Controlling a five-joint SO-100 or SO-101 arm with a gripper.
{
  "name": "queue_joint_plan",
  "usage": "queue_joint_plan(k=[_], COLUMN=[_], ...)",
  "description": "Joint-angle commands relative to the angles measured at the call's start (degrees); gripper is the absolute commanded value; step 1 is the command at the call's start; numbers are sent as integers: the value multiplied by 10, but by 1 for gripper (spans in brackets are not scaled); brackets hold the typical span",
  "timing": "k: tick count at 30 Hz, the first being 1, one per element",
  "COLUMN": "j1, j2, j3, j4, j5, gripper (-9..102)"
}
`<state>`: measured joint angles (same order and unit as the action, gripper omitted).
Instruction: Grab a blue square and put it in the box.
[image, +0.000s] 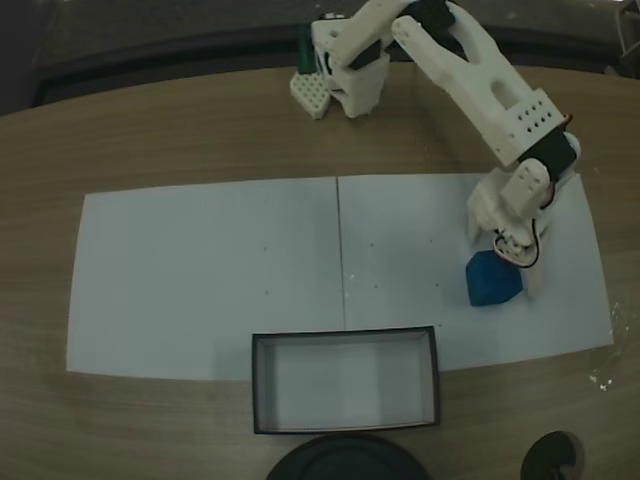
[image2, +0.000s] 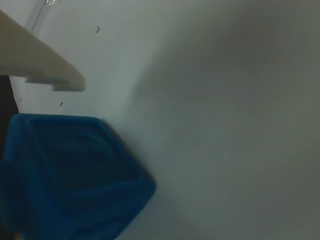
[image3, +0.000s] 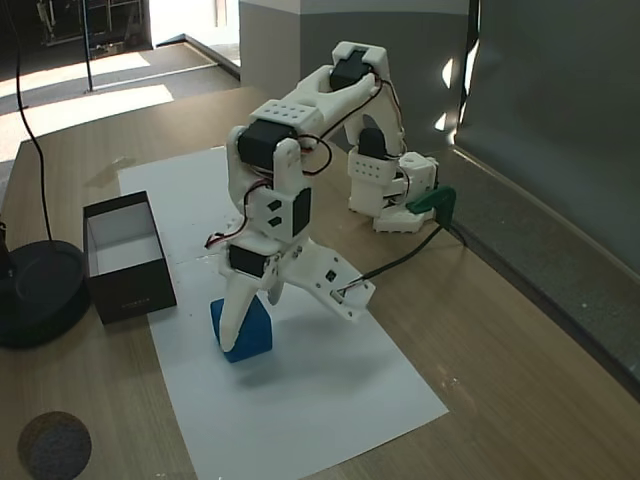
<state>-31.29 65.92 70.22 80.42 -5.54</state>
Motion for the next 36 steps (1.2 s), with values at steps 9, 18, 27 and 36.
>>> queue_joint_plan(k=[9,18,27,36], j1=[0,0,0,3], j2=[11,12,12,18], j3=[-40,-40,-40,-49], j4=[-1,-1,0,24], j5=[-1,-5,-17,-11], gripper=[28,5,4,40])
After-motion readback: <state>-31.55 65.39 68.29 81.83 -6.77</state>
